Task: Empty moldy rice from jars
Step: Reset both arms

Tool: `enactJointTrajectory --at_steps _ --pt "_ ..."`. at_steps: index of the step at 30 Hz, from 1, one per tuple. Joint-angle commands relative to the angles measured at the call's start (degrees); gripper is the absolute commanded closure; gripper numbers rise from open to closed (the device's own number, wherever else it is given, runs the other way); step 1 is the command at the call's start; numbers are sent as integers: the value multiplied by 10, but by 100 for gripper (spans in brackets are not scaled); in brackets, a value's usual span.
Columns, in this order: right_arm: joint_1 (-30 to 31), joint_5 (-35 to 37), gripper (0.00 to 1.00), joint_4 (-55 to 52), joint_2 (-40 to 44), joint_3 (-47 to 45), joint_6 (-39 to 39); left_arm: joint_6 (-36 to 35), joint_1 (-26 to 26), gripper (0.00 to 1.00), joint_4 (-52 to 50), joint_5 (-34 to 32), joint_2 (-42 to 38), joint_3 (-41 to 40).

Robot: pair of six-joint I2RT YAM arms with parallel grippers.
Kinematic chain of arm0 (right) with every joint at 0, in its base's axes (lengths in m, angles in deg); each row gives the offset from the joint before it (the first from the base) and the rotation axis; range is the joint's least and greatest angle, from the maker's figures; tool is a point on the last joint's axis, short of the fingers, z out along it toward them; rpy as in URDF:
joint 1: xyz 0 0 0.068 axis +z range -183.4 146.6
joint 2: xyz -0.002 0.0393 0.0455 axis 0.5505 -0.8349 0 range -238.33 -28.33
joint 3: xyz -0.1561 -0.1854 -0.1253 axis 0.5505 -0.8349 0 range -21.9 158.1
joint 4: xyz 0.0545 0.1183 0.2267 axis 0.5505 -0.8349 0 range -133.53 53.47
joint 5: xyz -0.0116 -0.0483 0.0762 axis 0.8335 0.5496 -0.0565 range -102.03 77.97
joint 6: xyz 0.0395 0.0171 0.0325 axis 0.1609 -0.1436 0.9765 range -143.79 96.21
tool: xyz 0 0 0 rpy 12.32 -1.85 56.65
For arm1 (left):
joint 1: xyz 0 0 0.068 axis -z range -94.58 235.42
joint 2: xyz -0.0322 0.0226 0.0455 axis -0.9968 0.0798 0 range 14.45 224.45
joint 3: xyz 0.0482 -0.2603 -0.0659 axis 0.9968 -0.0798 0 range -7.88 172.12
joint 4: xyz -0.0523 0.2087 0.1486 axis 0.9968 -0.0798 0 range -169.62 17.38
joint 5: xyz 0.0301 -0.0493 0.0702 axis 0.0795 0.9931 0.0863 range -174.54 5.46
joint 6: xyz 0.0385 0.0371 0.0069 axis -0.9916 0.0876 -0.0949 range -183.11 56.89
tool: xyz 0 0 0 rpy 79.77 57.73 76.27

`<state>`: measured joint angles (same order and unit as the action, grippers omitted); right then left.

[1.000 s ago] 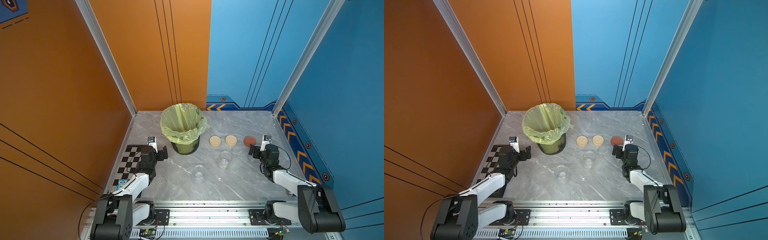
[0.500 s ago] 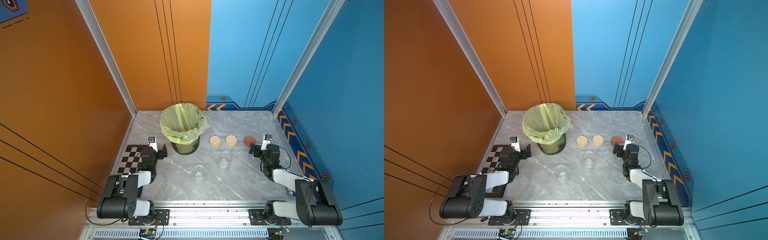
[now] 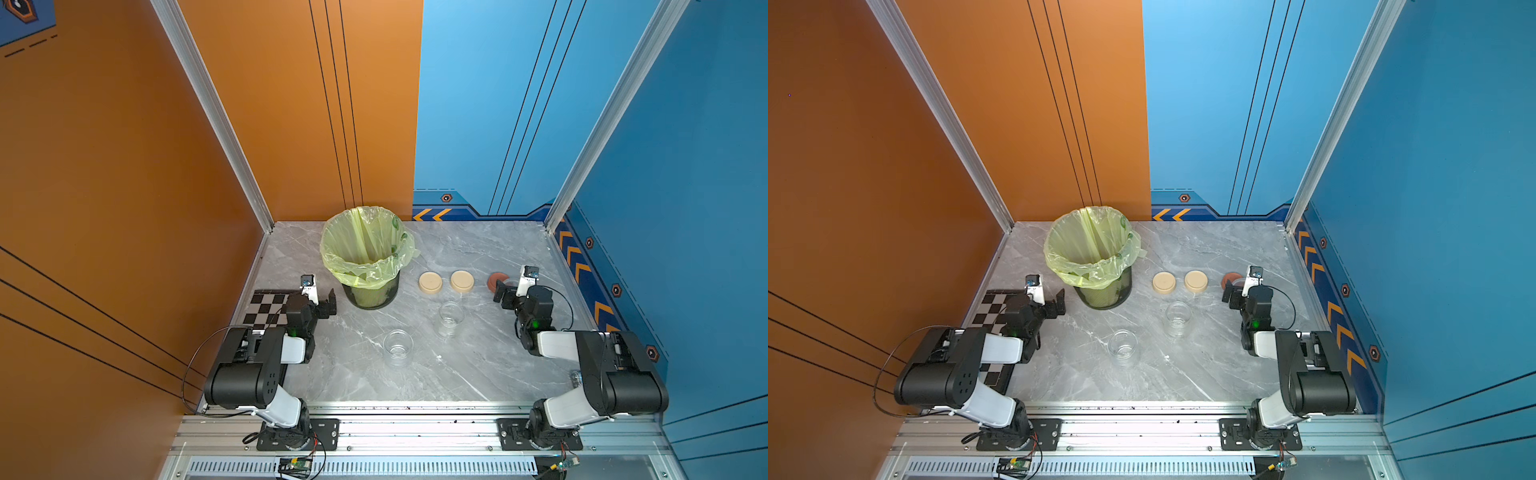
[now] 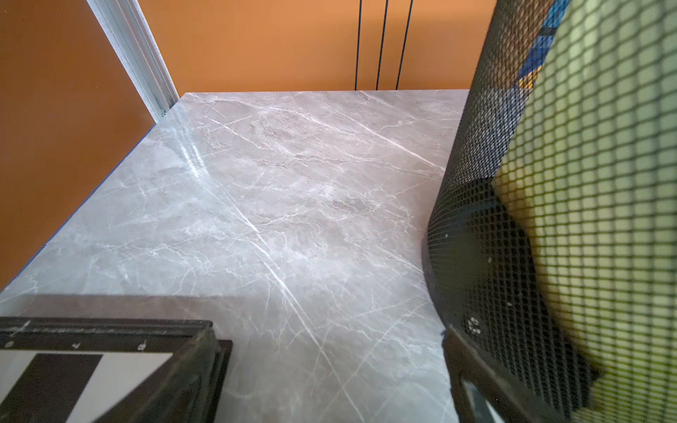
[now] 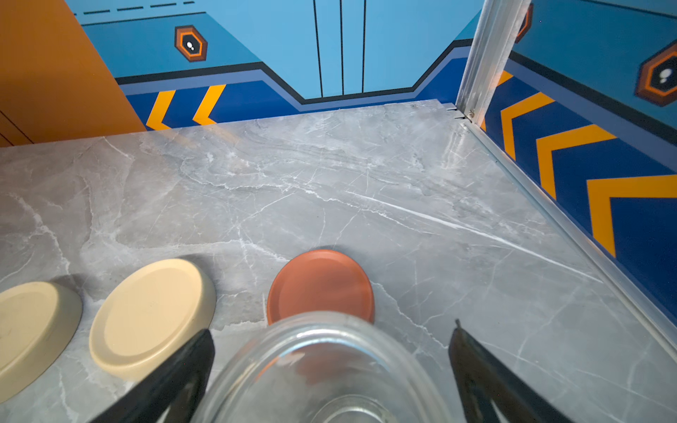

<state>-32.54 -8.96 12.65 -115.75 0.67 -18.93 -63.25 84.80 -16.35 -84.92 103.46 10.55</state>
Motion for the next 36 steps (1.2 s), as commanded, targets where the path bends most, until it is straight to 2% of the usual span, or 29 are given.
enactJointTrajectory --at_steps 1,36 --pt "8 31 0 16 -7 -10 -19 -24 11 2 15 21 4 6" --pt "4 21 0 25 -10 -12 -16 -28 13 2 -12 22 7 21"
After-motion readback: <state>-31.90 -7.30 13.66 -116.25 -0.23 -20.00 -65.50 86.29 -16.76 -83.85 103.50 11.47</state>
